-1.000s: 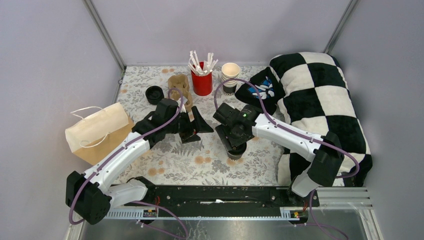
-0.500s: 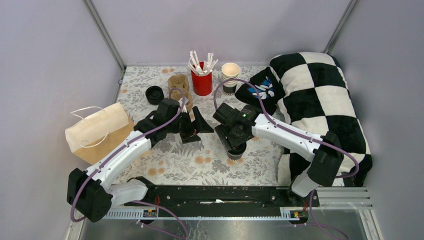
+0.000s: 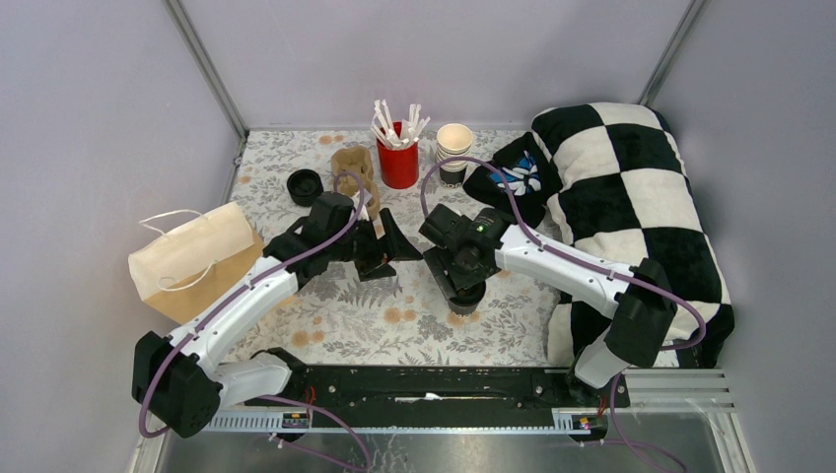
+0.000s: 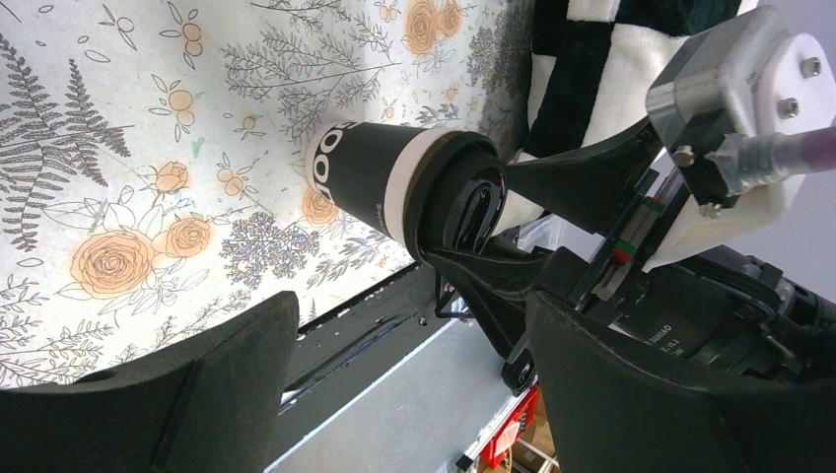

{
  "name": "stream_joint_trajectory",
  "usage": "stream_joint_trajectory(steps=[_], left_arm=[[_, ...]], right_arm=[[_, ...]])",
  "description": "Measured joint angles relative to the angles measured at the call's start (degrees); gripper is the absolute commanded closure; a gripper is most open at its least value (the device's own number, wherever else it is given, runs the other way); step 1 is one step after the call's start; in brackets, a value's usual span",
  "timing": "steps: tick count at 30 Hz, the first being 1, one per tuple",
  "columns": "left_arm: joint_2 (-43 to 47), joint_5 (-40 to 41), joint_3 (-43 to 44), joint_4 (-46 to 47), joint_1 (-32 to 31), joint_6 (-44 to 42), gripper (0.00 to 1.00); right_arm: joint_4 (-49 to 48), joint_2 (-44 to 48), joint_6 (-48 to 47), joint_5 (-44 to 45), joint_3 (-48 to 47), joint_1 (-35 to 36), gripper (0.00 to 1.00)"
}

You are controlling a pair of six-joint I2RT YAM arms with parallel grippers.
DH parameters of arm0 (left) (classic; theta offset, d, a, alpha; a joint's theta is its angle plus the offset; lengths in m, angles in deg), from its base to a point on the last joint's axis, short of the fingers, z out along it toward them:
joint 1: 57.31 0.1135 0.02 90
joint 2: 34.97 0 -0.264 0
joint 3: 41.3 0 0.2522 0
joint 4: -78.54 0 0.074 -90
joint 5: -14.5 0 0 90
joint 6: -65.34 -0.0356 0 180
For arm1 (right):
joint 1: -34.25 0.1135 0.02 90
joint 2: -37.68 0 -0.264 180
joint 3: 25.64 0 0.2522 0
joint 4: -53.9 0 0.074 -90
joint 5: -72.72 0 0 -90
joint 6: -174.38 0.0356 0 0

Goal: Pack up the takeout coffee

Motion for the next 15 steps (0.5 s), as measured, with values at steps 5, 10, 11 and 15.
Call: stream_joint_trajectory(steps=[5,10,11,15], left_arm=[[-0.3,0.0,0.1,-0.2,0.0,-0.4,0.10],[-0.7,-0.1,0.1,-1.2,0.0,-0.9,0.09],[-0.7,-0.2,0.1,-1.4,0.0,-1.0,0.09],[-1.1,-0.7,0.1,-1.3,-0.1,-1.0,0.13]], right_arm=[[-0.2,-0.5,0.0,0.0,0.5,0.0,0.16],[0.5,-0.6,0.0,0.3,0.7,0.0,0.01],[0.9,-0.6,0.2,0.4,0.5,0.0,0.00],[3.5,-0.4,0.2,-0.1,-2.9,0.0,0.00]])
